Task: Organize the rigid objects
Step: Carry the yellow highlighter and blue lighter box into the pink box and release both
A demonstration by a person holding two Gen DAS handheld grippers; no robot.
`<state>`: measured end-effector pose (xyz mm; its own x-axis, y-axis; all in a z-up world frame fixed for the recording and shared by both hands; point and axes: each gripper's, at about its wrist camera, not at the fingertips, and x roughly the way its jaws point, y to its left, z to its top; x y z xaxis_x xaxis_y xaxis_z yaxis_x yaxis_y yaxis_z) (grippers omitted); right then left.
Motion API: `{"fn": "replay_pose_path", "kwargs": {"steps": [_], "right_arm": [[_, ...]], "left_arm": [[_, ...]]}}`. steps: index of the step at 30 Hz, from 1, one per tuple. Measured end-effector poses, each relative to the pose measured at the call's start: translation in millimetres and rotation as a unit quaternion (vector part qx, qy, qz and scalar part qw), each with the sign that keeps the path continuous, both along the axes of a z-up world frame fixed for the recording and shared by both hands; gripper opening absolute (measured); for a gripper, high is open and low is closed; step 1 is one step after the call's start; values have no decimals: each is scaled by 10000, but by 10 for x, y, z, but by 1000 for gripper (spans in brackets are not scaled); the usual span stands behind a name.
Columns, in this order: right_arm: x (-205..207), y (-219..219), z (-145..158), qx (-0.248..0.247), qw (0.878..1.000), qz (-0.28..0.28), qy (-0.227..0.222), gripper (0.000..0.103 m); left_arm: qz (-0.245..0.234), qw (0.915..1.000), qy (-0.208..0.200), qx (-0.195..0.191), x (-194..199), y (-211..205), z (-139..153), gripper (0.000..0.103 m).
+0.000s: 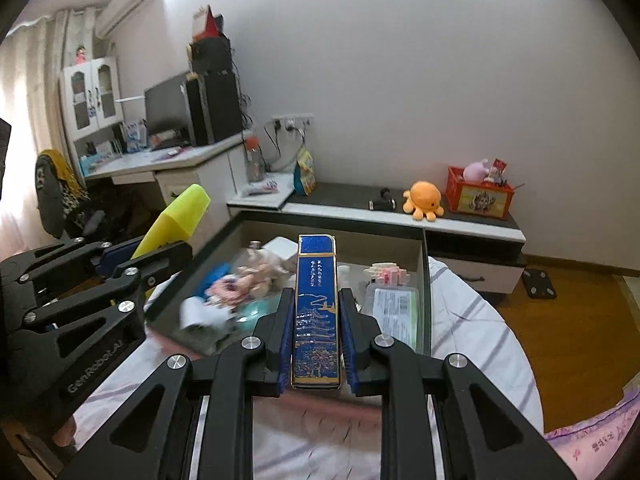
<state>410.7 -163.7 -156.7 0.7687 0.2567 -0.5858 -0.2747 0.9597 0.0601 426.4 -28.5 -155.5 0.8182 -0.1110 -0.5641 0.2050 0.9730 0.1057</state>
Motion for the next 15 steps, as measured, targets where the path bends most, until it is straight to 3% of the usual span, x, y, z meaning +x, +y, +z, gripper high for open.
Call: {"fn": "replay_pose_path", "kwargs": {"steps": [5, 10, 11, 12, 14, 15], "right_arm": [[447, 32, -268, -212, 9985, -66, 492, 21], [591, -16, -407, -132, 9977, -131, 649, 22], [598, -22, -408, -114, 9975, -135, 689, 27], [588, -24, -384, -99, 9978, -140, 637, 32], [506, -45, -295, -34, 9988, -168, 466, 53], [474, -59, -252, 14, 9989, -166, 437, 56]], "left_arm": [[75, 9988, 465, 162, 486, 10, -263, 15], [158, 9979, 620, 135, 653, 10, -413, 16], [164, 9977, 638, 137, 657, 8, -429, 17], [177, 9979, 607, 109, 644, 16, -424, 22], [166, 9983, 550, 26, 576, 29, -376, 42], [186, 9987, 465, -22, 519, 54, -332, 61]]}}
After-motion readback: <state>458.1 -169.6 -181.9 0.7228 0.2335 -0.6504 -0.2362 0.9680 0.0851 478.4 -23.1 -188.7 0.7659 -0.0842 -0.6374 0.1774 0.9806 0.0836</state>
